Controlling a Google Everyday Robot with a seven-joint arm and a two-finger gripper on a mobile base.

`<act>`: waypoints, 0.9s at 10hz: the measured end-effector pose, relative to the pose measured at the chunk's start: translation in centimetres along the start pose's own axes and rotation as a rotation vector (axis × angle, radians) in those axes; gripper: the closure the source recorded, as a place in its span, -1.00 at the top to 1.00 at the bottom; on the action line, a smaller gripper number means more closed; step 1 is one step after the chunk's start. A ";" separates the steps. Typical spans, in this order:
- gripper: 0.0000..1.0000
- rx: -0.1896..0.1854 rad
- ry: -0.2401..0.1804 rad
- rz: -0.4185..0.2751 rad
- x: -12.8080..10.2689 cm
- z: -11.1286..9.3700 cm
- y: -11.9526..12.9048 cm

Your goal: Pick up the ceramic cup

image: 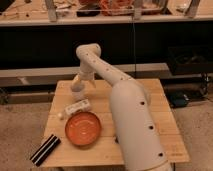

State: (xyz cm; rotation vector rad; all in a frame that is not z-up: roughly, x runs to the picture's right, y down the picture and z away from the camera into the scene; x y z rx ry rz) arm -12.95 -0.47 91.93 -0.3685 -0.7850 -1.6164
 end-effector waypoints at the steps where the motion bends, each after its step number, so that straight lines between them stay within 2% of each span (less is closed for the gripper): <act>1: 0.60 -0.033 0.007 -0.017 -0.2 0.3 -0.3; 3: 0.60 -0.050 0.017 -0.026 -0.4 0.7 0.0; 4: 0.51 -0.056 0.025 -0.033 -0.6 0.9 0.1; 9: -0.51 -0.082 0.053 -0.054 -1.4 2.0 0.4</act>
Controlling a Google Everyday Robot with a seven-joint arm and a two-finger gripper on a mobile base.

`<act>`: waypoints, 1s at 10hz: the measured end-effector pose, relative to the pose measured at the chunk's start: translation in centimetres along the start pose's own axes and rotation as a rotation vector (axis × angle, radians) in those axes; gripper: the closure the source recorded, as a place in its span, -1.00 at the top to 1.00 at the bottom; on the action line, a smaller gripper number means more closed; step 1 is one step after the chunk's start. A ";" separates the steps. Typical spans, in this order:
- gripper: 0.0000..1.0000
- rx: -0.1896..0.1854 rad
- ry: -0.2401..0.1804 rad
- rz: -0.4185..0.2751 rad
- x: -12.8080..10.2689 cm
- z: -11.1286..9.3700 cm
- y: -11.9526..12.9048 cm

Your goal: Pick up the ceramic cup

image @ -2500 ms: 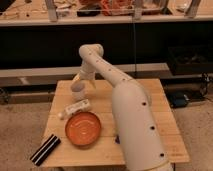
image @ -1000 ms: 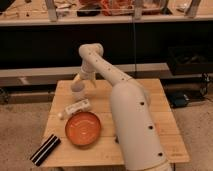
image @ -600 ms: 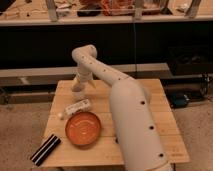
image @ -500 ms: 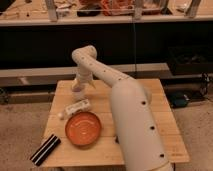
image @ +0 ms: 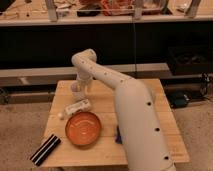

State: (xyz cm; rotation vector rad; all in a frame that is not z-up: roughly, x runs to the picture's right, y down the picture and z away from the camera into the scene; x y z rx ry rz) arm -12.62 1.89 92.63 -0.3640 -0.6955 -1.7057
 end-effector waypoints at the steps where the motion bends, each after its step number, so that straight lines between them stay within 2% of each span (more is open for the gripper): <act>1: -0.69 -0.004 0.005 0.001 0.0 0.1 0.1; 2: -0.90 -0.005 0.008 0.003 -0.1 0.1 0.1; 3: -0.99 -0.009 0.013 0.005 -0.1 0.2 0.2; 10: -1.00 -0.008 0.025 0.013 -0.2 -0.5 0.7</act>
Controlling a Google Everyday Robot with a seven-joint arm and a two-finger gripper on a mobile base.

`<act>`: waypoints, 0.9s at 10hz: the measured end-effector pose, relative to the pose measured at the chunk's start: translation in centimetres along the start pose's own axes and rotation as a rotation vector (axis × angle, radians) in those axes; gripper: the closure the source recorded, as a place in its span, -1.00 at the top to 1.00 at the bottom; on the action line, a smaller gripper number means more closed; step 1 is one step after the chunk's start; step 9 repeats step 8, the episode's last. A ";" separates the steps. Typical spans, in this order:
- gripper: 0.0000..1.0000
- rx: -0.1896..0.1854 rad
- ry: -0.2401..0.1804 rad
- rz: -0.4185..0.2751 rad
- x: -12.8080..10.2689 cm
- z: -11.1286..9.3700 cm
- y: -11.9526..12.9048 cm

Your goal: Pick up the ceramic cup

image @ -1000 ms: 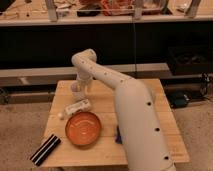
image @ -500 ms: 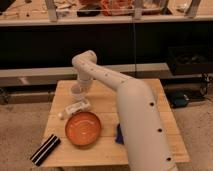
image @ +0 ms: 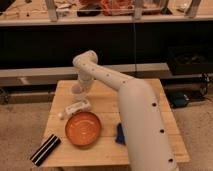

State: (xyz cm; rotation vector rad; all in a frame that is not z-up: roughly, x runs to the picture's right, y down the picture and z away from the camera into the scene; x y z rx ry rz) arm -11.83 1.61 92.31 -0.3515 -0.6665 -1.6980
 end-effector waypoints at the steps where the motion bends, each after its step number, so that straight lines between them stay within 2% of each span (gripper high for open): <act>1: -1.00 -0.001 -0.001 -0.002 0.1 -0.8 0.2; 4: -1.00 -0.001 0.004 -0.008 0.6 -4.2 0.5; 8: -1.00 -0.004 0.010 -0.023 1.0 -6.7 0.7; 9: -1.00 -0.004 0.010 -0.023 1.0 -6.7 0.7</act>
